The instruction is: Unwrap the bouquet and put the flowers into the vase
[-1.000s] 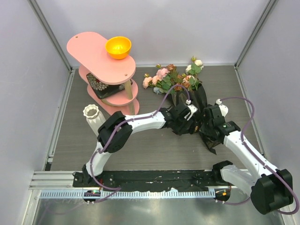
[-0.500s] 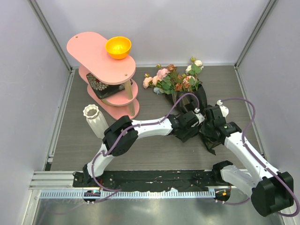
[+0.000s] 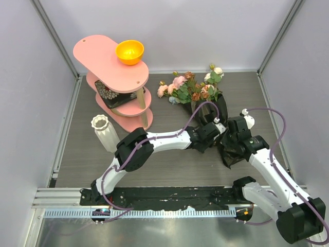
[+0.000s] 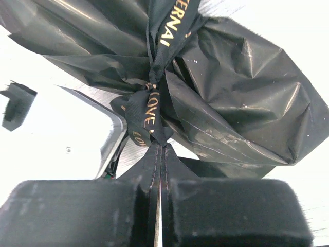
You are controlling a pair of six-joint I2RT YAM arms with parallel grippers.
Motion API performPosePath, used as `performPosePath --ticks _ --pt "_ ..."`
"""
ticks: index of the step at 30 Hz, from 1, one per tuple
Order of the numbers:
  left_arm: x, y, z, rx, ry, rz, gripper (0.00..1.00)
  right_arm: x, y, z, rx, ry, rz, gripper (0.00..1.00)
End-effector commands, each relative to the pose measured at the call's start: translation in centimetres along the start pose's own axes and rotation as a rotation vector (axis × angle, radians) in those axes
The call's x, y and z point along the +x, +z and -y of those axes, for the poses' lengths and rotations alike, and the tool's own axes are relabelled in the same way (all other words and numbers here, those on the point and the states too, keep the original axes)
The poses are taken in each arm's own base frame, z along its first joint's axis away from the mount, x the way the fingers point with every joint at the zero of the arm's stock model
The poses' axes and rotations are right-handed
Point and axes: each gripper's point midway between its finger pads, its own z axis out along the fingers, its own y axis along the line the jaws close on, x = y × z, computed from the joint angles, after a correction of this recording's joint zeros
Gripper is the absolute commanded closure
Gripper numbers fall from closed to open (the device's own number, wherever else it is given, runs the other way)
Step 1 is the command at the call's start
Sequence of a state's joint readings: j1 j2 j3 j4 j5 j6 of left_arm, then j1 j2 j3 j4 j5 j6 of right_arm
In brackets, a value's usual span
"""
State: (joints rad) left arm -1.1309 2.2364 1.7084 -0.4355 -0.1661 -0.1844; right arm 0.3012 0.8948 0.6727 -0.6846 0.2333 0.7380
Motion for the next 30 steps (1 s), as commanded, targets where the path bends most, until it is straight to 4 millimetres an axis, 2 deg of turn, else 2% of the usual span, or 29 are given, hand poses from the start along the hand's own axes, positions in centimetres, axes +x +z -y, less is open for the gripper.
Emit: performPosePath --ticks 1,5,6,7,9,10,12,13,15,16,17,18,19,20,22,23,24,26,27,28,29,30 --pt "4.0 1.2 -1.9 -0.119 0.007 -0.115 1.00 -3.5 -2.1 -0.8 -0.018 0.075 0.134 0.99" --pt "1.8 -1.7 -2.5 -0.179 -0.038 -0.036 1.00 -5.5 -3.7 -0.2 -0.012 0.157 0.242 0.99" --pt "0.7 -3.1 -2.5 -0.180 -0.054 0.002 1.00 -6.2 -4.1 -0.1 -0.009 0.177 0.277 0.99" --pt "1.3 -3.8 -2.1 -0.176 -0.056 0.003 1.00 -6.9 -4.6 -0.3 -0.023 0.207 0.306 0.99" --pt "0.5 -5.8 -1.3 -0.160 -0.119 0.052 1.00 -8.3 -5.1 -0.7 -0.036 0.226 0.359 0.99" --pt "2.1 -5.9 -0.8 -0.154 -0.124 0.031 1.00 -8.6 -4.8 -0.9 -0.028 0.217 0.360 0.99" --pt "2.9 -6.6 0.5 -0.098 -0.196 0.025 1.00 -9.6 -4.7 -1.7 -0.028 0.207 0.370 0.99" --pt "4.1 -7.3 1.1 -0.076 -0.204 0.009 1.00 -9.9 -4.0 -2.1 -0.008 0.182 0.352 0.99" --pt "4.9 -8.3 2.3 -0.042 -0.246 0.018 1.00 -10.2 -3.2 -2.3 0.019 0.164 0.334 0.99" --pt "5.7 -9.5 2.5 -0.034 -0.250 0.025 1.00 -10.9 -3.1 -2.3 0.029 0.162 0.341 0.99" --pt "6.2 -10.2 3.7 -0.013 -0.236 0.034 1.00 -10.9 -2.3 -2.2 0.057 0.139 0.323 0.99" --pt "7.5 -10.5 3.9 -0.017 -0.240 0.019 1.00 -11.5 -2.1 -2.2 0.060 0.135 0.334 0.99" --pt "7.2 -11.8 4.4 0.001 -0.246 0.040 1.00 -12.0 -1.9 -2.3 0.058 0.134 0.334 0.99" --pt "7.9 -12.4 5.3 0.016 -0.237 0.034 1.00 -12.7 -1.1 -1.4 0.093 0.139 0.327 0.99" --pt "9.2 -13.1 5.4 0.005 -0.250 0.025 1.00 -14.4 -0.5 -1.5 0.088 0.160 0.331 0.99" --pt "9.4 -14.0 5.3 0.003 -0.252 0.033 1.00 -15.4 0.0 -0.5 0.102 0.187 0.327 0.99" --pt "10.3 -14.3 5.4 -0.004 -0.245 0.022 1.00 -15.8 1.4 -0.1 0.128 0.180 0.301 0.99" --pt "10.9 -15.6 5.1 -0.022 -0.258 0.028 1.00 -18.2 2.2 0.5 0.131 0.200 0.314 0.99" --pt "11.7 -16.1 5.3 -0.025 -0.245 0.020 1.00 -18.3 3.8 0.9 0.156 0.173 0.278 0.99" --pt "12.3 -16.7 5.0 -0.043 -0.246 0.016 1.00 -19.7 4.1 0.6 0.154 0.167 0.285 0.99" --pt "12.2 -17.8 5.0 -0.040 -0.250 0.036 1.00 -19.9 4.8 0.4 0.145 0.158 0.258 0.99" --pt "13.2 -18.5 5.4 -0.036 -0.233 0.030 1.00 -20.4 5.4 1.0 0.154 0.147 0.239 0.99"
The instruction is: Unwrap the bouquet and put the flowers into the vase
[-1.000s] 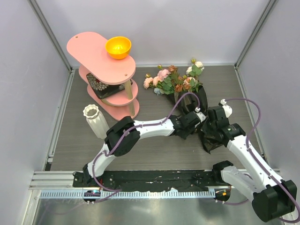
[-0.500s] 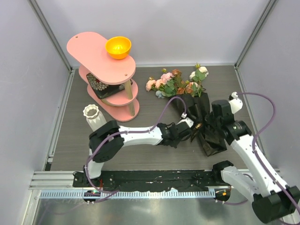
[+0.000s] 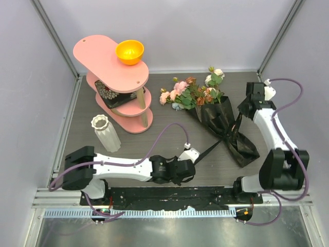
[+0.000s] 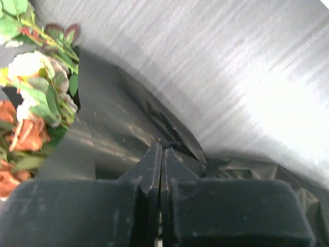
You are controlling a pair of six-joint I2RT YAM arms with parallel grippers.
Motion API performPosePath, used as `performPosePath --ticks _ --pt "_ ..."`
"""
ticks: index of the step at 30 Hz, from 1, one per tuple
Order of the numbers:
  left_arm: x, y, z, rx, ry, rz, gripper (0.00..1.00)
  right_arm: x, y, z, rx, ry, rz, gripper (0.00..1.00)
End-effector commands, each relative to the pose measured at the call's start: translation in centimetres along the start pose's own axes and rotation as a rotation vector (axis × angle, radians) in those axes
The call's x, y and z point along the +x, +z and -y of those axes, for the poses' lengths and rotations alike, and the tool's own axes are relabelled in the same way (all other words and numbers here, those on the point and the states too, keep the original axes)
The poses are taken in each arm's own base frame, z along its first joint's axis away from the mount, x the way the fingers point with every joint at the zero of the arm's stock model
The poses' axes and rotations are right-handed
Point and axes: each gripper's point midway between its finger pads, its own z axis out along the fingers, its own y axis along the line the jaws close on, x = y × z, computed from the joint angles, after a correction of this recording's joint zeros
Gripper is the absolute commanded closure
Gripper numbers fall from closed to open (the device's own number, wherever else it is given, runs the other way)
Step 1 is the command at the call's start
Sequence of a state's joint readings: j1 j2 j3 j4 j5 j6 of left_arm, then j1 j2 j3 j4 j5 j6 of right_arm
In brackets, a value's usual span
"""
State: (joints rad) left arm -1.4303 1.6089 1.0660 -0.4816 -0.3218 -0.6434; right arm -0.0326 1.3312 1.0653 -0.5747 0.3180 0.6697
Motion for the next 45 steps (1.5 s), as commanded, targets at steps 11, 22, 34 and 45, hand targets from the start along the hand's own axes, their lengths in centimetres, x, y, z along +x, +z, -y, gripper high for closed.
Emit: performPosePath --ticks 11,22,34,45 --pt "5.0 -11.9 -4.4 -0.061 -0.155 0.102 1.00 -7.1 6.1 -4.3 -0.058 -0.064 -0.022 0.99" --pt "2.6 -16.8 -9.6 -0.141 -0.176 0.254 1.00 -11.6 7.3 -5.1 0.008 -0.055 0.062 0.99" --pt "-2.0 -14.4 -8.1 -0.189 -0.125 0.248 0.67 -16.4 4.5 2.5 0.483 -0.188 0.227 0.55" --pt "-14.2 -10.2 -3.4 0.228 -0.188 0.344 0.30 5.0 -2.4 -6.8 -0.218 -0.260 -0.144 0.45"
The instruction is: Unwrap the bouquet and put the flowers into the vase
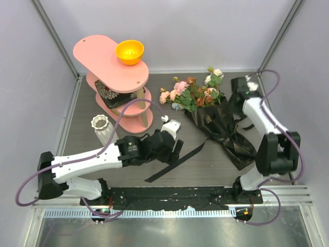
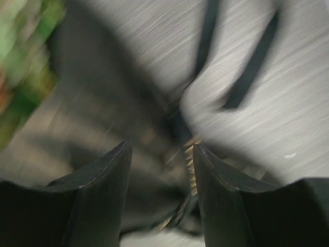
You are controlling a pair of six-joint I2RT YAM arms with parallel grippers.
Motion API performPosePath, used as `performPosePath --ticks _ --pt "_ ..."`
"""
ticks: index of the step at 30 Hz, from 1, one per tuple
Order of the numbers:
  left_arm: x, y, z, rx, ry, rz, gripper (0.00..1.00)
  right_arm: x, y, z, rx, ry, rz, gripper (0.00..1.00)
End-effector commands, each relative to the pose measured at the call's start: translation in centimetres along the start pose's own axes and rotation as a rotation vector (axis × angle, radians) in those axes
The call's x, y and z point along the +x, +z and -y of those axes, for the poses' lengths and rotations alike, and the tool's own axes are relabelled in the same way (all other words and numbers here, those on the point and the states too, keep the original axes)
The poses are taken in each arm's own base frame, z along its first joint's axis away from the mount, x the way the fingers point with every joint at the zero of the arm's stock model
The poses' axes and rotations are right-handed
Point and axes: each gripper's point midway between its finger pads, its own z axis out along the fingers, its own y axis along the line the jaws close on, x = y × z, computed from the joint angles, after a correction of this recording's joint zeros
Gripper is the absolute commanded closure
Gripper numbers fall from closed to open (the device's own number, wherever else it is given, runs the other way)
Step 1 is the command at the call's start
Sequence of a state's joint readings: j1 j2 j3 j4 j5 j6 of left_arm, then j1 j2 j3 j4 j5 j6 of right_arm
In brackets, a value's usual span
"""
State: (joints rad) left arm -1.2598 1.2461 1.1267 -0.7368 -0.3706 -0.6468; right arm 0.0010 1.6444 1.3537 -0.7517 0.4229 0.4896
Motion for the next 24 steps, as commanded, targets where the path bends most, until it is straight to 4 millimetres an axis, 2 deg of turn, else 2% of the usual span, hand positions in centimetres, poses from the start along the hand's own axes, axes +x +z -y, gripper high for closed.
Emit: performPosePath --ticks 1,2,3,4,5,6,7,8,9,10,11,12,13,14,15,16,17,18,20,24 --pt "-7.9 0.8 7.4 0.380 -0.038 0.133 0.36 6.0 -7.5 -7.5 -0.462 -0.002 -0.012 0.52" --pt "-7.9 3.0 7.8 0.377 -0.044 0.100 0.45 7.8 -8.3 -8.1 -0.513 -0.016 -0.050 0.57" --pt "-9.1 3.8 8.1 0.406 -0.061 0.110 0.48 9.4 -8.3 -7.4 -0.507 -0.006 -0.069 0.63" --pt "-10.8 3.9 9.1 0.449 -0.082 0.117 0.50 9.8 -8.5 -7.1 -0.507 -0.004 -0.063 0.80" --pt "-10.5 6.1 9.4 0.444 -0.090 0.075 0.56 10.1 -8.5 -6.8 -0.506 -0.001 -0.053 0.83" --pt "-11.3 7.1 9.8 0.462 -0.104 0.082 0.59 10.8 -8.0 -6.1 -0.484 0.000 -0.054 0.84" --pt "-13.1 7.5 9.6 0.472 -0.130 0.106 0.61 10.6 -8.3 -5.5 -0.475 0.011 -0.034 0.84" --pt "-13.4 8.2 9.9 0.494 -0.153 0.086 0.62 10.7 -8.1 -5.0 -0.456 0.017 -0.030 0.84" --pt "-13.0 10.7 9.8 0.488 -0.172 0.049 0.62 11.1 -7.6 -4.2 -0.416 0.020 -0.025 0.84" --pt "-14.6 11.1 9.6 0.509 -0.195 0.065 0.62 11.3 -7.5 -3.8 -0.405 0.043 -0.029 0.83" --pt "-14.7 11.8 10.0 0.550 -0.238 0.030 0.59 11.6 -7.4 -3.6 -0.400 0.049 -0.033 0.82" --pt "-14.6 13.8 10.2 0.575 -0.260 0.006 0.58 12.4 -6.9 -3.1 -0.385 0.053 -0.050 0.82" --pt "-15.7 14.4 10.5 0.604 -0.283 0.008 0.58 12.7 -6.6 -2.7 -0.371 0.086 -0.062 0.82" --pt "-16.6 15.4 9.9 0.608 -0.305 0.011 0.58 12.6 -6.8 -2.3 -0.376 0.105 -0.052 0.82" --pt "-16.8 16.3 9.8 0.605 -0.323 -0.001 0.58 13.5 -6.4 -1.7 -0.360 0.115 -0.063 0.80" --pt "-17.0 18.1 9.8 0.600 -0.328 -0.012 0.58 13.4 -6.1 -0.9 -0.339 0.132 -0.048 0.77" --pt "-17.2 18.8 10.0 0.608 -0.325 -0.017 0.59 13.2 -6.4 -0.4 -0.345 0.156 -0.033 0.77" --pt "-16.9 19.6 10.3 0.614 -0.322 -0.037 0.59 13.9 -6.0 0.3 -0.333 0.160 -0.039 0.76" --pt "-16.8 21.8 10.8 0.627 -0.324 -0.060 0.60 14.1 -5.8 0.9 -0.333 0.181 -0.046 0.73" --pt "-16.3 24.2 10.3 0.575 -0.314 -0.087 0.62 14.4 -5.5 1.1 -0.350 0.174 -0.047 0.67"
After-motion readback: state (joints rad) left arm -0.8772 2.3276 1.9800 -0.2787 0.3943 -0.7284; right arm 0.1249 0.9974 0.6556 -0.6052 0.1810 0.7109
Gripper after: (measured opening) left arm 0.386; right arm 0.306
